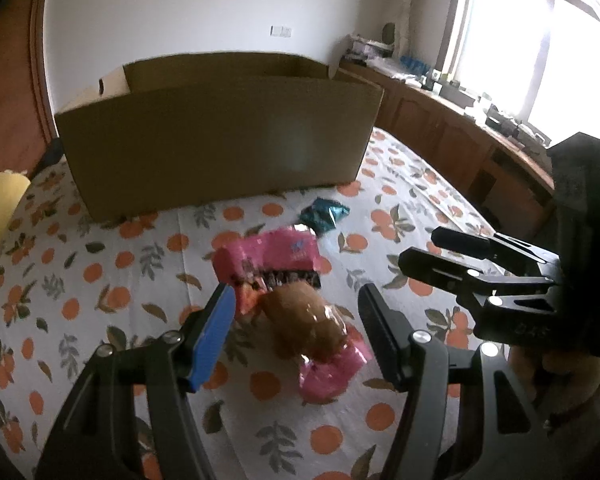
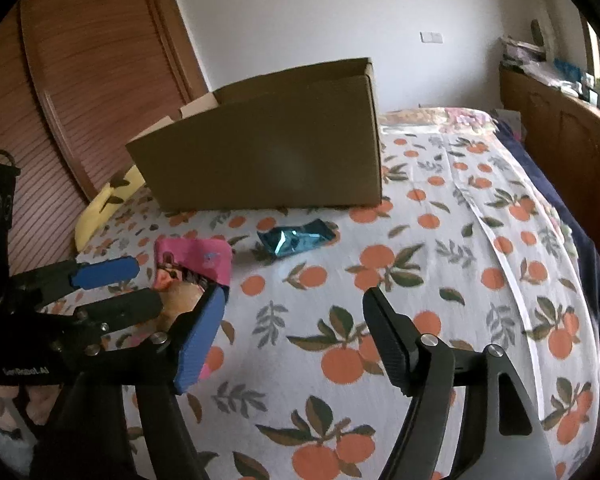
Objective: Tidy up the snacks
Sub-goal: 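Move both tools back toward the pink sausage packet and teal wrapper, then lower the left tool onto the pink sausage packet and close it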
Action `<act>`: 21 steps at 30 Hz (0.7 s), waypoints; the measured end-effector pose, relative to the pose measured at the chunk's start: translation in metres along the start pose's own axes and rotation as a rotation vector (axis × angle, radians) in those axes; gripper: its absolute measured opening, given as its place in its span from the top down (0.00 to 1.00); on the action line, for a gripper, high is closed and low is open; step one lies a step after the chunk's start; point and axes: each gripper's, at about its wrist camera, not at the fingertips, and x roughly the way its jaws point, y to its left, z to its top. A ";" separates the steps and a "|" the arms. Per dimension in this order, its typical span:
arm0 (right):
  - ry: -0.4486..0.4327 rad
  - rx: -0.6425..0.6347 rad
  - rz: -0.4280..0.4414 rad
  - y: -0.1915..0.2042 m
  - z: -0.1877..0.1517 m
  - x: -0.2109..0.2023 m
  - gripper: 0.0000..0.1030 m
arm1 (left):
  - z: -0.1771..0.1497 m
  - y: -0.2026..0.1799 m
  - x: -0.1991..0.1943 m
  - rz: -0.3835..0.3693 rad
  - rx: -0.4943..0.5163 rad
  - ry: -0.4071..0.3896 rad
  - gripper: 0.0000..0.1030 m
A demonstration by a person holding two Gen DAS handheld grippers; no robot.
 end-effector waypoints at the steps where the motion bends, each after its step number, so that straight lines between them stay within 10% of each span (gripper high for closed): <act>1: 0.000 0.001 -0.006 -0.001 -0.001 0.000 0.28 | -0.001 -0.001 0.002 -0.001 -0.007 0.010 0.38; 21: 0.053 0.015 -0.017 -0.012 -0.002 0.019 0.28 | -0.006 -0.015 0.045 0.116 0.015 0.124 0.38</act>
